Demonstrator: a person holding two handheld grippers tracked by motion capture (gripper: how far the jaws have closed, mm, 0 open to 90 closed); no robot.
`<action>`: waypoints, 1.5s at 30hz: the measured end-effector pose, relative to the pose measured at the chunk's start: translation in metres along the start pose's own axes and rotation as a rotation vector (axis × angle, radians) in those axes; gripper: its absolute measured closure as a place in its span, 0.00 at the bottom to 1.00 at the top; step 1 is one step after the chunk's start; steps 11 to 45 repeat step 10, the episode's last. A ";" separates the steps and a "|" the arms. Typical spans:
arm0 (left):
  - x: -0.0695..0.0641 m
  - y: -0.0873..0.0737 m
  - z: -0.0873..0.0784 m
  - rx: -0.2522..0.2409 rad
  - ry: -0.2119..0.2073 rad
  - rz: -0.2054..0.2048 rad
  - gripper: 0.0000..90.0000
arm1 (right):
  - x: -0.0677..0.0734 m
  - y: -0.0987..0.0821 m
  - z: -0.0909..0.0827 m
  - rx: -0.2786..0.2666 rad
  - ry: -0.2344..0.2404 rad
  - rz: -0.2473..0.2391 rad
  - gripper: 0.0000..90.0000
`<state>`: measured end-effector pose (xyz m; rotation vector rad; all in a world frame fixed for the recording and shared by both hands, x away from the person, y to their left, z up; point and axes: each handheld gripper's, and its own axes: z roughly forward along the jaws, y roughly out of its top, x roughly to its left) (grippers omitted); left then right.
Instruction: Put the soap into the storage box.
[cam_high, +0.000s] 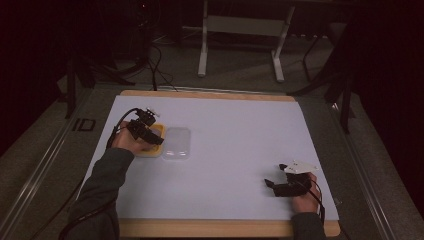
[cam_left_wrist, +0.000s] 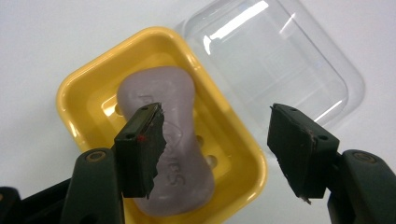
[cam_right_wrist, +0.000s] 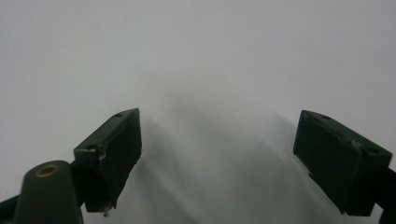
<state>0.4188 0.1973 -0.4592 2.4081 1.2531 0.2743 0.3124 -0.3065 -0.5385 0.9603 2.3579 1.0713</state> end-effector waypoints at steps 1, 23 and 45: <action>-0.002 -0.001 0.000 -0.006 -0.003 0.005 0.41 | 0.000 0.000 0.000 -0.001 0.000 0.001 0.17; -0.029 -0.011 -0.001 -0.064 0.027 0.090 0.43 | 0.000 0.000 0.000 0.001 0.000 -0.001 0.17; -0.029 -0.011 -0.001 -0.064 0.027 0.090 0.43 | 0.000 0.000 0.000 0.001 0.000 -0.001 0.17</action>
